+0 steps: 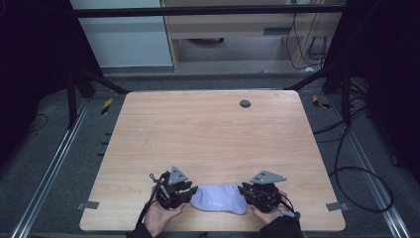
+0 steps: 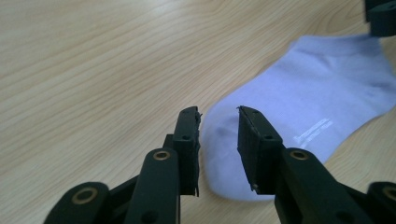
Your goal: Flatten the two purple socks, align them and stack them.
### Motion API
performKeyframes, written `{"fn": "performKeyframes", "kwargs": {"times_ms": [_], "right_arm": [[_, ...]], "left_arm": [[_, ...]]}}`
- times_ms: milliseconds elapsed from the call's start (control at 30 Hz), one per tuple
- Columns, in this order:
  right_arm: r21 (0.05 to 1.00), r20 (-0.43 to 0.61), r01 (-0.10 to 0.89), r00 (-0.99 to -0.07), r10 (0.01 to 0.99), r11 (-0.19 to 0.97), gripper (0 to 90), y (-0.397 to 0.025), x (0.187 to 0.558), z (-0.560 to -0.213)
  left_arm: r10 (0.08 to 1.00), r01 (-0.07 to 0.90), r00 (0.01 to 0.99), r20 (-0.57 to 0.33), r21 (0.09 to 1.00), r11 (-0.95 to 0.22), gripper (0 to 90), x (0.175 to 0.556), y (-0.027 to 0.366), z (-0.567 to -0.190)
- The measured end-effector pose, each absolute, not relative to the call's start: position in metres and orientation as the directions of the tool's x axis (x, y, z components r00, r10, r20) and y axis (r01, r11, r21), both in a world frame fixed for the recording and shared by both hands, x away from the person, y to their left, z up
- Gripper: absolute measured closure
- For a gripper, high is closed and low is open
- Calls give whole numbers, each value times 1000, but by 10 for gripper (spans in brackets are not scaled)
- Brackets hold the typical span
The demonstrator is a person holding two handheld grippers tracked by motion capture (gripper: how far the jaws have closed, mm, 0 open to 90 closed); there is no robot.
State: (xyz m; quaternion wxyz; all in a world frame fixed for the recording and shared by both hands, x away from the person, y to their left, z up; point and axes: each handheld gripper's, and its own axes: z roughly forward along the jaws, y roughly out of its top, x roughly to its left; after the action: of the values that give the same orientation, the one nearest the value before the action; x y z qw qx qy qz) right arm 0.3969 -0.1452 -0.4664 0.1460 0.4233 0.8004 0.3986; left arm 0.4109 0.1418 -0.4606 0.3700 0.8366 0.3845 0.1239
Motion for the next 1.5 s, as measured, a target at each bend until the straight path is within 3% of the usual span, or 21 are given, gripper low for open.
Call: {"fn": "performKeyframes", "kwargs": {"times_ms": [333, 700, 867, 1267, 1500], "right_arm": [[713, 119, 585, -644, 756, 386, 893, -135, 411, -489], [733, 125, 573, -643, 755, 367, 848, -141, 410, -487], [799, 110, 533, -585, 804, 279, 707, -166, 416, -478], [829, 94, 532, -435, 896, 172, 365, -215, 430, -482], [837, 77, 526, -385, 920, 150, 254, -231, 435, -487]], "left_arm": [[701, 545, 712, -48, 666, -508, 760, 413, 115, -486], [704, 533, 708, -57, 697, -480, 703, 413, 123, -478], [744, 524, 666, -63, 749, -405, 616, 421, 148, -462], [821, 539, 569, -46, 775, -330, 388, 442, 199, -466], [831, 544, 553, -59, 781, -307, 311, 450, 226, -471]]}}
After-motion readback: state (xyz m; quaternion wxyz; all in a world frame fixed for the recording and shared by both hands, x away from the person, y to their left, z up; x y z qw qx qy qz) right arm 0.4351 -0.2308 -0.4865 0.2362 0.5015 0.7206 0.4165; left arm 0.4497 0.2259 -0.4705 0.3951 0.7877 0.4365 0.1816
